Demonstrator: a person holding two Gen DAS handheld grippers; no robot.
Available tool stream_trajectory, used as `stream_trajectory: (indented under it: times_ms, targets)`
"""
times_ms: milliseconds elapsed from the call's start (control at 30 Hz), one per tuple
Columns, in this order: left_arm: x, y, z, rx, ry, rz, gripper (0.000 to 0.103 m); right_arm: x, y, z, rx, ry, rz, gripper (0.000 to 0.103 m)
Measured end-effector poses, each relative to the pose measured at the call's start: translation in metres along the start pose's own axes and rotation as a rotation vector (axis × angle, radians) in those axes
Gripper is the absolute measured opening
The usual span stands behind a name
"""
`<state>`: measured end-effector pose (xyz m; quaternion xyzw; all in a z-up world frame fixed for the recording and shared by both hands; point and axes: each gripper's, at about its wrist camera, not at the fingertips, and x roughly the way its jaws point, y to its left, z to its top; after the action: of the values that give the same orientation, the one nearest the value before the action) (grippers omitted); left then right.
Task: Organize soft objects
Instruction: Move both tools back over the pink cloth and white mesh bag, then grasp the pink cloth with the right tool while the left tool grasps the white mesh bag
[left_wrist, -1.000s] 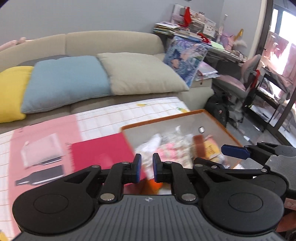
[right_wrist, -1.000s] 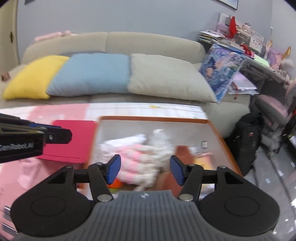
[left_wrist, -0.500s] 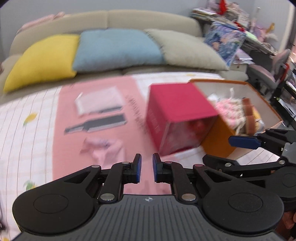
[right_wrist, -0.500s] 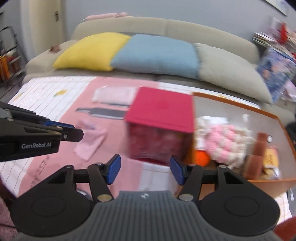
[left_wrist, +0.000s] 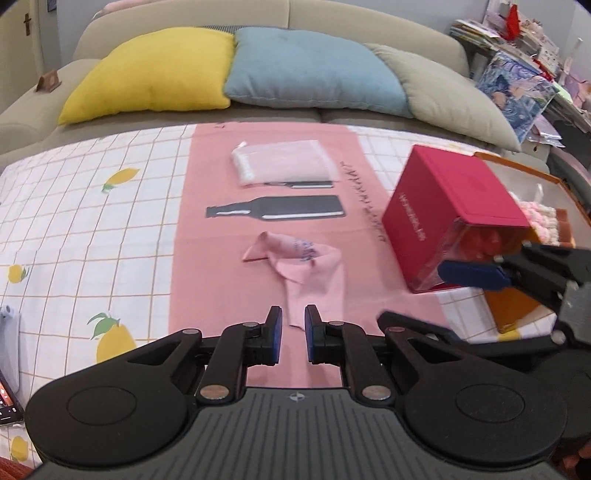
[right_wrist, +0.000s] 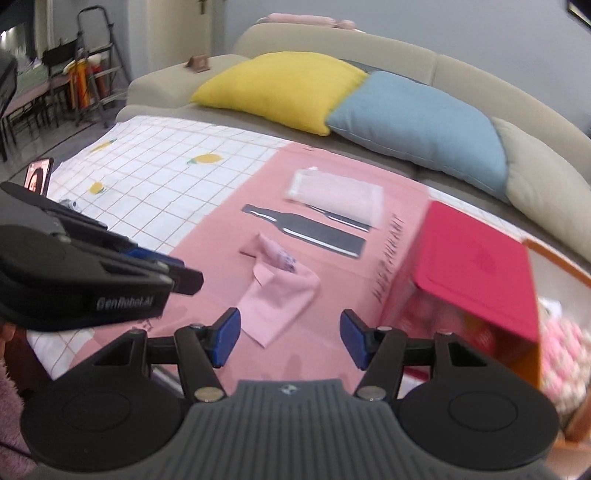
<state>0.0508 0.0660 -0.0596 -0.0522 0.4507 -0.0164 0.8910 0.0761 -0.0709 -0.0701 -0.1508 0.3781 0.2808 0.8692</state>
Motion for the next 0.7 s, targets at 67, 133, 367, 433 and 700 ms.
stream_trajectory:
  times_ms: [67,133,367,433,700]
  targets:
    - [0.005,0.006,0.001,-0.011,0.007,0.010,0.013,0.015,0.004,0.006,-0.026,0.017,0.003,0.061]
    - [0.010,0.012,0.004,-0.023,0.015,0.019,0.013,0.031,0.005,0.010,-0.042,0.028,-0.001,0.066]
    - [0.032,0.032,0.012,-0.050,0.050,0.042,0.013,0.083,-0.002,0.026,-0.060,0.061,-0.001,0.067]
    - [0.038,0.036,0.014,-0.057,0.061,0.041,0.014,0.098,-0.007,0.029,-0.044,0.074,0.010,0.067]
    - [0.054,0.044,0.017,-0.064,0.080,0.034,0.015,0.137,-0.011,0.033,0.024,0.119,0.061,0.063]
